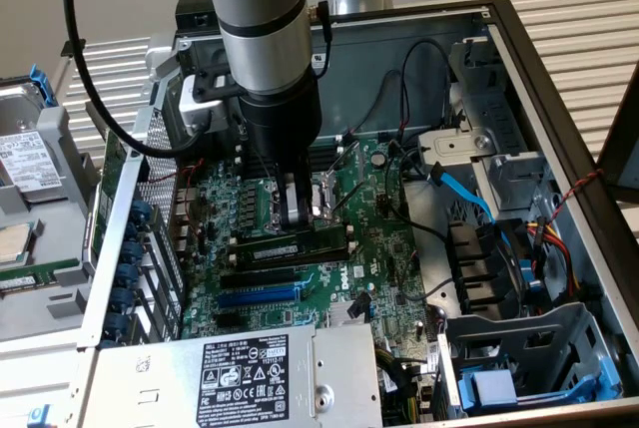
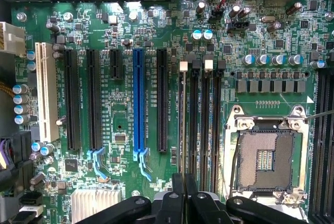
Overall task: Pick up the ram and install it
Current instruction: 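Insert the ram into the slot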
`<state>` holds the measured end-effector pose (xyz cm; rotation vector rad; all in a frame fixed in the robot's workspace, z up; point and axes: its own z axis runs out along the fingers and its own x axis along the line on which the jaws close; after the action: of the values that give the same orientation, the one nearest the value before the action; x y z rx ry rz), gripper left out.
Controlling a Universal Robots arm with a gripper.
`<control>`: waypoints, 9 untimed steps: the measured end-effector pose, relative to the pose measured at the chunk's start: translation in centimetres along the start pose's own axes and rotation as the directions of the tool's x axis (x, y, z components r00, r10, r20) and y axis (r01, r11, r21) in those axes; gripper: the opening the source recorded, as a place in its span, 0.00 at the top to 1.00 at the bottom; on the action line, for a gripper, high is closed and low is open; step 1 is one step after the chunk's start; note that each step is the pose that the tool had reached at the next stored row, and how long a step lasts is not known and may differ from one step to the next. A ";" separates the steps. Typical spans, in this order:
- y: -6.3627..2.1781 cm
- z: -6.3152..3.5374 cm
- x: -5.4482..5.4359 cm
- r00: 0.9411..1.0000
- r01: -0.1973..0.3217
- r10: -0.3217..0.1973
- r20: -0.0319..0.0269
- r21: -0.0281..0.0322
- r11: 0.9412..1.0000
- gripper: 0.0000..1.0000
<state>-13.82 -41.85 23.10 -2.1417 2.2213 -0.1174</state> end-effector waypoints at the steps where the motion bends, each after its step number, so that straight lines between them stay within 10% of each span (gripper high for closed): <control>1: 0.00 0.00 0.0 1.000 0.000 0.000 0.000 0.000 1.000 0.88; 9: 0.01 0.00 0.0 1.000 0.000 0.000 0.000 0.000 1.000 0.88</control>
<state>-13.83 -41.85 23.11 -2.1418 2.2214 -0.1174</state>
